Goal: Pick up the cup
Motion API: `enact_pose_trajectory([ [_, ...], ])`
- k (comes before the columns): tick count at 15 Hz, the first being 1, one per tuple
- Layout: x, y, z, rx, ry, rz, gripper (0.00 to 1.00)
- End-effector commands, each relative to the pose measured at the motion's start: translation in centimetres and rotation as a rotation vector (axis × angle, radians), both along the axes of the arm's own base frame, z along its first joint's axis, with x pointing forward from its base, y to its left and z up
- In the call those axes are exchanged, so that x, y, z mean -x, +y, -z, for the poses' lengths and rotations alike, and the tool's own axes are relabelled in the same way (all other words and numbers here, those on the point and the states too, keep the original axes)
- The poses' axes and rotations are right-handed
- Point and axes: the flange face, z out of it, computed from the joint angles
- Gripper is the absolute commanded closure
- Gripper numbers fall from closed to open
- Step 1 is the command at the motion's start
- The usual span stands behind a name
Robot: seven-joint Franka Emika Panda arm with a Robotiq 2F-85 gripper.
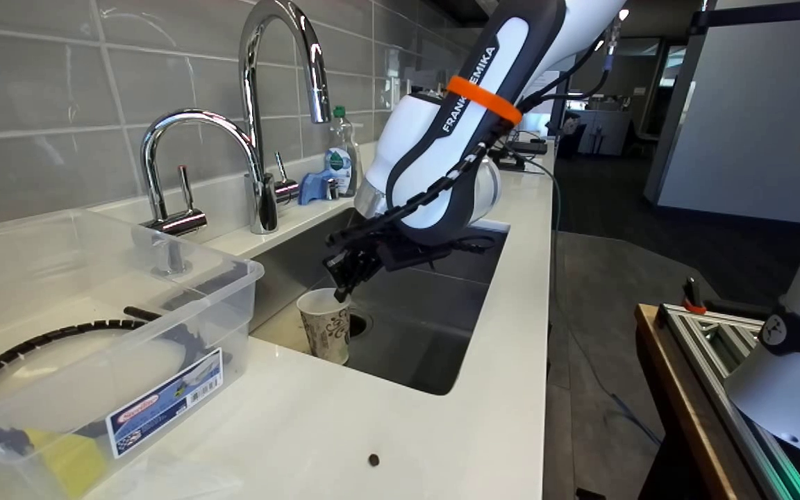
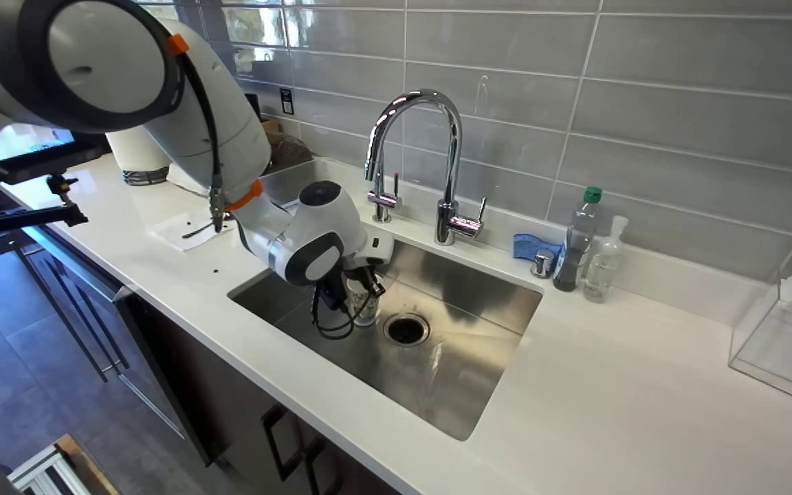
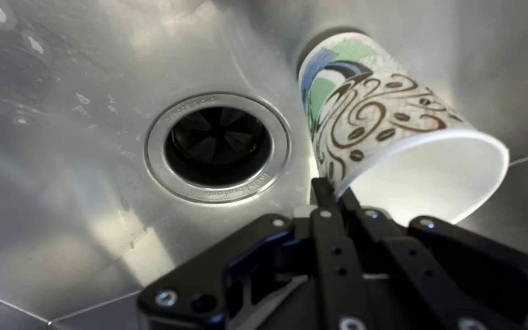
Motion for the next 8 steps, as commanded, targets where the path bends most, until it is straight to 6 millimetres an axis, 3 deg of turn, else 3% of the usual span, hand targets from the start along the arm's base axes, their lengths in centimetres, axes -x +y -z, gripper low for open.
enact_pose_trajectory([
  [1,0.85,-0.71,-0.30,0.002,0.004,-0.035,0.99],
  [8,1.27,-1.67,0.15,-0.009,0.007,-0.081,0.99],
])
